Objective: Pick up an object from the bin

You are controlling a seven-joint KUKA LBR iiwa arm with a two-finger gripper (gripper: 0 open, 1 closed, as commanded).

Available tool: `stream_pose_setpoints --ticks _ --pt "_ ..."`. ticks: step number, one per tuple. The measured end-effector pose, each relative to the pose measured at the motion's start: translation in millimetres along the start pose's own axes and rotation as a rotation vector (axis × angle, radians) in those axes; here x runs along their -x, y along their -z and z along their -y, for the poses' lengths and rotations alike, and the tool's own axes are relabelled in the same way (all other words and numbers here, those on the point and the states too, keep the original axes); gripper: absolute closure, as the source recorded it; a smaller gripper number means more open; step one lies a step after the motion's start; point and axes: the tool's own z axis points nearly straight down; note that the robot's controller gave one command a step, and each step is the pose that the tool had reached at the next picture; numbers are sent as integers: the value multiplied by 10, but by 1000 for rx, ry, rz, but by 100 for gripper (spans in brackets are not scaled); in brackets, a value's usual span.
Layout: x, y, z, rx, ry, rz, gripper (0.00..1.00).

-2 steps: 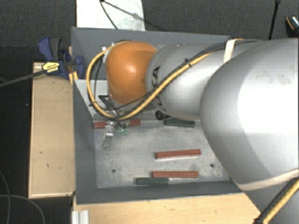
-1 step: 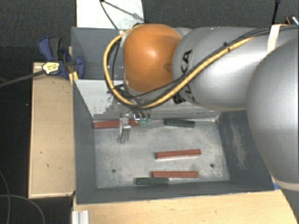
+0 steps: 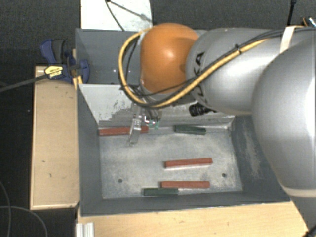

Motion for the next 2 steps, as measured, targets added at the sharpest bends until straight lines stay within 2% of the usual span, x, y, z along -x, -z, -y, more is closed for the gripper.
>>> stream_pose_setpoints --ticks 1,2 --pt "26 -412 158 -3 -15 -8 0" --pt "-279 -930 1041 -8 28 -13 0"
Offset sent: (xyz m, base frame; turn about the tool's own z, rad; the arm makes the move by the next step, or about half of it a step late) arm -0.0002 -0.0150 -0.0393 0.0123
